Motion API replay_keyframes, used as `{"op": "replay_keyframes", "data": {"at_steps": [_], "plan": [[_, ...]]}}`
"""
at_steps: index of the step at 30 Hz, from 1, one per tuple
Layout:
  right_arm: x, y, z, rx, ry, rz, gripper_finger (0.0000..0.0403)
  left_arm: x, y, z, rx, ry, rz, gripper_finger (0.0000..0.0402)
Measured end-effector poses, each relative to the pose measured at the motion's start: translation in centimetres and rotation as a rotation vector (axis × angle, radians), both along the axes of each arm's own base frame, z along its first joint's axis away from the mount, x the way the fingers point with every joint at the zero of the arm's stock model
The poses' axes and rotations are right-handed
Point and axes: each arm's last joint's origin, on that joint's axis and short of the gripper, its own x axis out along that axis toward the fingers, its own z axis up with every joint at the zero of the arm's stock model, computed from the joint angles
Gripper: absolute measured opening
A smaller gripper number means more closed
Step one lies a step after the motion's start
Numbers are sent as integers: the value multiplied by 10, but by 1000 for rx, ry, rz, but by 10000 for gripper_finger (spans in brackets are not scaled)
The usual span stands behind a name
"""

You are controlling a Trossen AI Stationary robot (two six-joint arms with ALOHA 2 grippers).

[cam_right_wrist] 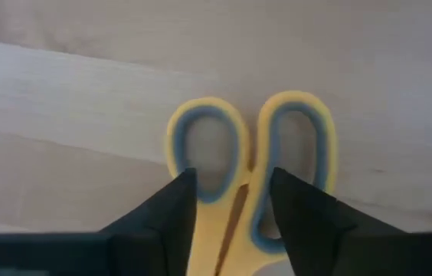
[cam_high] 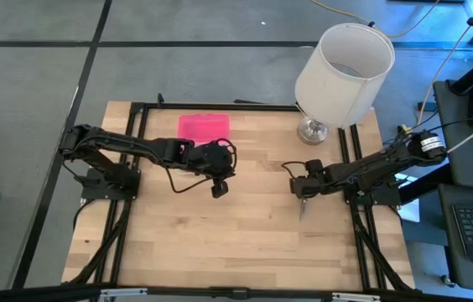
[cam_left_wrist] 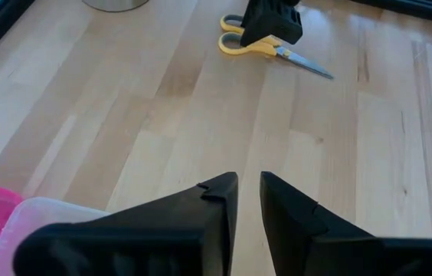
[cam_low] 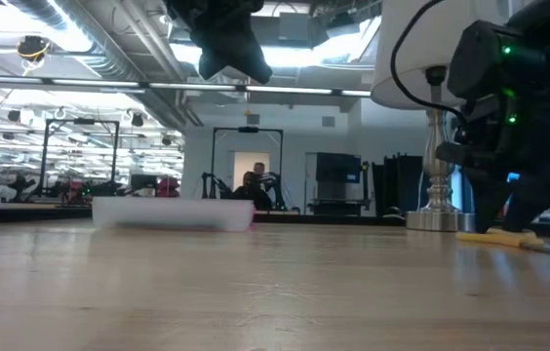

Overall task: Pick & place school supplies into a supply box
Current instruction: Put the yellow scissors into the supply box

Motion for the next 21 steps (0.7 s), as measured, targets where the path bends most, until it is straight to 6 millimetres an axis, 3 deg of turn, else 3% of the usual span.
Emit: {"op": "replay_keyframes", "data": {"at_steps": [9, 17, 21], "plan": [[0, 0, -1, -5, 6, 18, 146, 0, 0, 0, -6, -2, 5, 49], [2, 1, -8, 8, 98, 159, 145, 1, 0, 1, -14, -23, 12, 45], [3, 1, -10, -6, 112, 184, 126, 1, 0, 1, -29, -24, 25, 45]]}}
